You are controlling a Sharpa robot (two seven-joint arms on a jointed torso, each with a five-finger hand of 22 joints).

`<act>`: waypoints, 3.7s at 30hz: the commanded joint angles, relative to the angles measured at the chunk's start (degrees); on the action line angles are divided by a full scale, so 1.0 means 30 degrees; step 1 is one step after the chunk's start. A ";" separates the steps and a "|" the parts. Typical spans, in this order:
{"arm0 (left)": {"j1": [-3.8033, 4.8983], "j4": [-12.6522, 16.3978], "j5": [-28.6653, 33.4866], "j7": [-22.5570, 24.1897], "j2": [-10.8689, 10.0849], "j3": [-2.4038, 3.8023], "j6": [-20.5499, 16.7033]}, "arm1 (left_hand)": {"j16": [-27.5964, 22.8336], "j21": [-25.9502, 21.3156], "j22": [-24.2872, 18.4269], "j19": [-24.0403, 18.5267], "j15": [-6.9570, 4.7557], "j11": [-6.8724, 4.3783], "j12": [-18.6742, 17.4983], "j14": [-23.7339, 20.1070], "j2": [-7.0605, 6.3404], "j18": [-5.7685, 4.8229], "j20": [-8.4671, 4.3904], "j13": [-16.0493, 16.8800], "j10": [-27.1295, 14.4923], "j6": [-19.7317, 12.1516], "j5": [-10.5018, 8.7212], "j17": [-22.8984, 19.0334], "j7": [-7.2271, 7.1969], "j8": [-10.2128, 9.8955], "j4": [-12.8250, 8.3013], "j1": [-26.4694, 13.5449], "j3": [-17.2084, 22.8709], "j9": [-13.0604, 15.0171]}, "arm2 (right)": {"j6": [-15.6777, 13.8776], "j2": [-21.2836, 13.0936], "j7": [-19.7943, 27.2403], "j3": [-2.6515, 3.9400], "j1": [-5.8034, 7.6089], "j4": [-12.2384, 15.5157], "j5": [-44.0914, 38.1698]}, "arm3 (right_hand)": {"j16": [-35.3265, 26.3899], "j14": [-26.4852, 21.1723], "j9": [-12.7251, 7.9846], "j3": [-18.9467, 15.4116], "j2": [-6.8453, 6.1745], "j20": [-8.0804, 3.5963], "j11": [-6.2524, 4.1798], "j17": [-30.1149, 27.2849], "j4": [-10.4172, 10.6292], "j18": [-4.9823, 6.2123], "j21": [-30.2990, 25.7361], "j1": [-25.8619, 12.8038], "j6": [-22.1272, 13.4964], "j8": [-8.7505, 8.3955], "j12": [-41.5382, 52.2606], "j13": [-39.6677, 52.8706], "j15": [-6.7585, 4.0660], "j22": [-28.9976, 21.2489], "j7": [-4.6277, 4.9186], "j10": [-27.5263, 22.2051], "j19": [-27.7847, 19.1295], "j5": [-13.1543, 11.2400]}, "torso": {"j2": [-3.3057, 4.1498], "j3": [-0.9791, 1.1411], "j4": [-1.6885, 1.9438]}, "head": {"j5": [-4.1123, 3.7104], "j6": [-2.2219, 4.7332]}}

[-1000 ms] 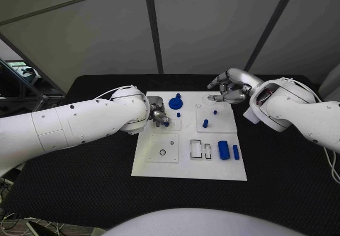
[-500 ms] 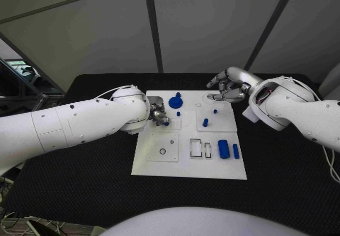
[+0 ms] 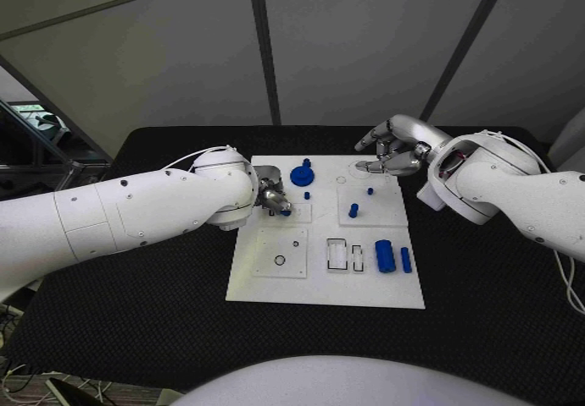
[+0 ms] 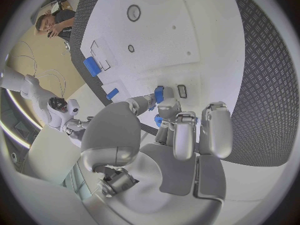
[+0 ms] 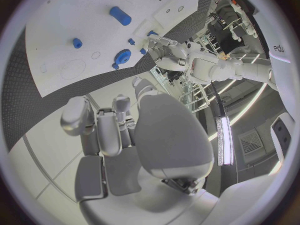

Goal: Assemble the parts on the task board

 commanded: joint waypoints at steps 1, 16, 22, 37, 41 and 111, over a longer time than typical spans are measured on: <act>-0.0058 -0.0070 -0.0004 -0.0153 0.0055 -0.0068 0.0644 | 0.0115 0.0085 0.0830 0.0109 -0.0196 0.0010 0.0106 0.1988 -0.0036 -0.0289 -0.0037 -0.0010 0.0160 0.0082 0.0049 0.5024 -0.0140 0.0047 -0.1790 -0.0405 0.1558 -0.0086 | 0.0044 0.0045 0.0154 0.0015 0.0027 -0.0015 -0.0078 | -0.0087 0.0549 0.0027 0.0026 -0.0016 -0.0059 -0.0009 -0.0029 0.0077 0.0218 -0.0105 -0.0247 0.0105 0.0135 0.0010 -0.0032 -0.0145 -0.0024 -0.0016 -0.0107 -0.0057 0.0047 | -0.0001 0.0008 -0.0003 | -0.0011 -0.0023; -0.0055 -0.0390 -0.0002 -0.0044 0.0175 -0.0069 0.0565 | 0.0115 0.0149 0.1134 0.0328 -0.0278 -0.0074 0.0221 0.1988 0.0406 -0.0353 -0.0150 -0.0131 0.0253 0.0825 -0.0042 0.5024 -0.0248 -0.0173 -0.0094 -0.1699 -0.2355 -0.0549 | 0.0097 0.0209 0.0231 0.0014 0.0019 -0.0228 -0.0078 | -0.0257 0.0464 0.0007 0.0100 0.0050 -0.0067 -0.0018 -0.0274 0.0026 0.0284 -0.0321 -0.0252 0.0056 0.0203 -0.0031 -0.0128 -0.0154 -0.0359 -0.0019 -0.0245 -0.0263 0.0374 | -0.0004 0.0004 -0.0002 | -0.0046 -0.0004; -0.0054 -0.0467 -0.0001 0.0053 0.0196 -0.0069 0.0481 | 0.0115 0.0153 0.1209 0.0375 -0.0291 -0.0086 0.0309 0.1988 0.0740 -0.0364 -0.0164 -0.0076 0.0310 0.0984 -0.0029 0.5024 -0.0265 -0.0275 0.0329 -0.1665 -0.3761 -0.0686 | 0.0226 0.0265 0.0324 0.0013 0.0017 -0.0292 -0.0071 | -0.0301 0.0441 -0.0003 0.0107 0.0035 -0.0068 -0.0013 -0.0327 0.0033 0.0302 -0.0391 -0.0296 0.0026 0.0237 -0.0045 -0.0177 -0.0151 -0.0456 -0.0015 -0.0309 -0.0324 0.0537 | 0.0003 -0.0007 0.0002 | -0.0047 0.0003; -0.0054 -0.0601 0.0001 0.0083 0.0204 -0.0068 0.0338 | 0.0115 0.0147 0.1347 0.0456 -0.0304 -0.0095 0.0413 0.1988 0.1262 -0.0382 -0.0184 -0.0019 0.0406 0.1244 0.0029 0.5024 -0.0282 -0.0501 0.1676 -0.1801 -0.6593 -0.0957 | 0.0318 0.0319 0.0281 0.0012 0.0015 -0.0393 -0.0067 | -0.0412 0.0383 -0.0018 0.0166 0.0070 -0.0065 -0.0006 -0.0484 0.0031 0.0342 -0.0535 -0.0327 -0.0033 0.0283 -0.0058 -0.0245 -0.0145 -0.0666 -0.0005 -0.0400 -0.0458 0.0813 | 0.0007 -0.0001 -0.0008 | -0.0053 -0.0010; -0.0055 -0.0599 0.0001 0.0088 0.0163 -0.0067 0.0311 | 0.0115 0.0140 0.1376 0.0471 -0.0309 -0.0103 0.0406 0.1988 0.1023 -0.0385 -0.0187 -0.0045 0.0400 0.1288 0.0016 0.5024 -0.0295 -0.0518 0.2093 -0.1942 -0.7459 -0.0995 | 0.0344 0.0295 0.0290 0.0011 0.0015 -0.0406 -0.0067 | -0.0474 0.0353 -0.0021 0.0166 0.0063 -0.0064 -0.0001 -0.0579 0.0041 0.0366 -0.0612 -0.0355 -0.0047 0.0291 -0.0091 -0.0299 -0.0143 -0.0790 -0.0002 -0.0451 -0.0534 0.0856 | -0.0003 -0.0008 -0.0010 | -0.0060 0.0006; 0.1068 -0.8265 0.0657 0.1586 0.2822 0.1751 0.4783 | -0.1387 -0.2133 -0.0705 -0.1362 0.0899 0.1275 -0.2371 0.1209 0.2291 0.0245 0.0973 -0.4633 -0.3780 -0.0479 0.0155 0.3162 0.1207 -0.3318 0.3704 0.2137 -1.4294 -0.4135 | 0.0347 0.0622 0.0446 0.0006 0.0006 -0.0861 0.0041 | -0.0774 0.0192 -0.0030 0.0294 0.0105 -0.0055 0.0003 -0.0988 0.0023 0.0469 -0.0979 -0.0355 -0.0125 0.0378 -0.0735 -0.1201 -0.0137 -0.1321 0.0005 -0.1194 -0.0870 0.1045 | -0.0013 0.0002 0.0004 | 0.0117 0.0546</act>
